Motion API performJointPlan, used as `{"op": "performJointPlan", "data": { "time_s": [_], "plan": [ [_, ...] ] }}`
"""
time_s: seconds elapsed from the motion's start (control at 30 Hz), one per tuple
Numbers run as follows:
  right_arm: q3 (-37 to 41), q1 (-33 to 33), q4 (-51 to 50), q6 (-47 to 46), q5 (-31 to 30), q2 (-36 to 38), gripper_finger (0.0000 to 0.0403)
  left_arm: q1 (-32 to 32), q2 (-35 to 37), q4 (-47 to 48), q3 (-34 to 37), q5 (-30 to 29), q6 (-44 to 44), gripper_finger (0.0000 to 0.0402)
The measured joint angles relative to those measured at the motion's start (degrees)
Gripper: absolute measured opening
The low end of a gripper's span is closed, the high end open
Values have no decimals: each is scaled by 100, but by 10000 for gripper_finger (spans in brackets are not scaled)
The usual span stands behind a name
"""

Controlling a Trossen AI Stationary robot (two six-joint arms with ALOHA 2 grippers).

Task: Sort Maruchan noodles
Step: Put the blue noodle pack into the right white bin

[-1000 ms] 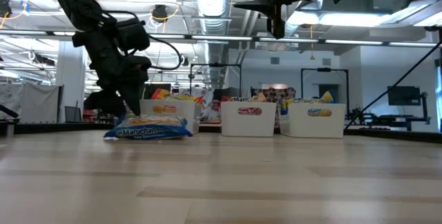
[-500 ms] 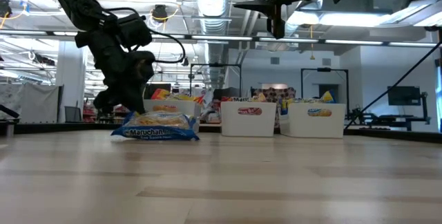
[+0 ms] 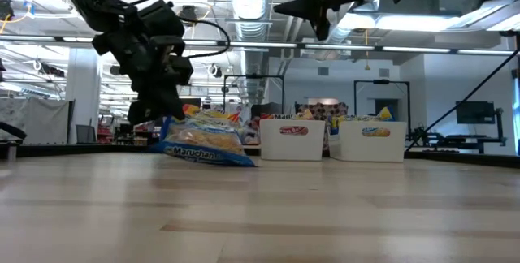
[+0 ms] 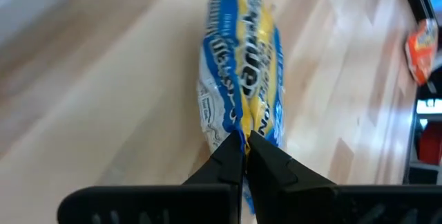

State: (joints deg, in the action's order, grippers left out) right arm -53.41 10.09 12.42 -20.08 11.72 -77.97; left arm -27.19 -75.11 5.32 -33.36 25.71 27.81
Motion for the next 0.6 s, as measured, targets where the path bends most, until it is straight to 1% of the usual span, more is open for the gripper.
{"op": "performJointPlan", "data": {
  "time_s": [0.13,0.23,0.37,0.43,0.6],
  "plan": [
    [-11,40,-95,510,-250,-122,172,244,0,-9,0,-22,15,0],
    [-7,98,-146,680,-280,-303,194,366,0,-80,0,-45,94,0],
    [-7,96,-85,1331,-280,-678,217,513,0,-390,-2,-48,98,0],
    [-6,91,-33,1577,-277,-906,223,566,0,-543,-2,-52,98,0],
    [0,97,428,1608,-277,-1506,221,681,0,-651,-2,-57,48,0]
  ]
}}
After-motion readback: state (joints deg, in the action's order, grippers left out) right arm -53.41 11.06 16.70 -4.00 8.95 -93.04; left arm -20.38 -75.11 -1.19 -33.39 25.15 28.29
